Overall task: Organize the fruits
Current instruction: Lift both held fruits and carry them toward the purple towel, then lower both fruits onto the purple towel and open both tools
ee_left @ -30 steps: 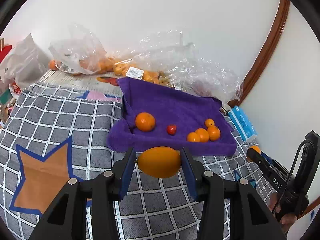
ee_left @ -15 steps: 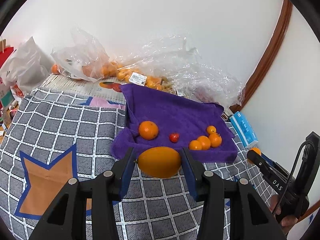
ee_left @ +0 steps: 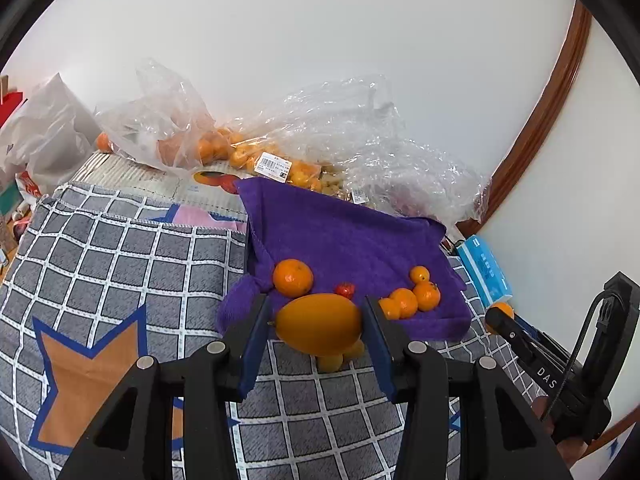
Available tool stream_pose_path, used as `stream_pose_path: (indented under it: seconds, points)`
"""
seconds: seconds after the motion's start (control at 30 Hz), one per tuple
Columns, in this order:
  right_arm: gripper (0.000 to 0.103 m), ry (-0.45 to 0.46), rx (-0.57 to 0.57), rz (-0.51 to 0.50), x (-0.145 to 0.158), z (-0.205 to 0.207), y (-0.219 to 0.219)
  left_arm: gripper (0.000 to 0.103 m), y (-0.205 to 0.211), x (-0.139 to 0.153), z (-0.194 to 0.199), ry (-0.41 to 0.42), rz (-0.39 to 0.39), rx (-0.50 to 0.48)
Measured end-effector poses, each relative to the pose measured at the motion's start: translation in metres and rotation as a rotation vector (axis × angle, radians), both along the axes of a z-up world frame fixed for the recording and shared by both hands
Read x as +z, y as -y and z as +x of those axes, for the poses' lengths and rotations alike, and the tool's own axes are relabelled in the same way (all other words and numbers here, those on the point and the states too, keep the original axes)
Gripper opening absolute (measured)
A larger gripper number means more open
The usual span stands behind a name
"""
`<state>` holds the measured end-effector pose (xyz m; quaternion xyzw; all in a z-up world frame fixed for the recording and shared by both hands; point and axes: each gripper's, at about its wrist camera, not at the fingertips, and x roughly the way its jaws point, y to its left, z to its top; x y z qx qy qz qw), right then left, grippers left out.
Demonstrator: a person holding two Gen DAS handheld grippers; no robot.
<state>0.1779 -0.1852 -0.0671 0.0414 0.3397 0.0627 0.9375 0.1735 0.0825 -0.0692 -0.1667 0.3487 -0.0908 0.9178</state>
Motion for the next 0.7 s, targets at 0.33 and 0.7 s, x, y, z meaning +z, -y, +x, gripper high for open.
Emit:
stream_pose_path:
  seconds: [0.33, 0.7]
  points:
    - [0.036, -0.015, 0.000, 0.004, -0.002, 0.020, -0.005, 0.044, 0.002, 0.000, 0.022, -0.005, -0.008, -0.018]
    - [0.036, -0.043, -0.004, 0.000, -0.017, 0.047, -0.012, 0.044, 0.002, -0.012, 0.048, -0.037, -0.018, -0.035]
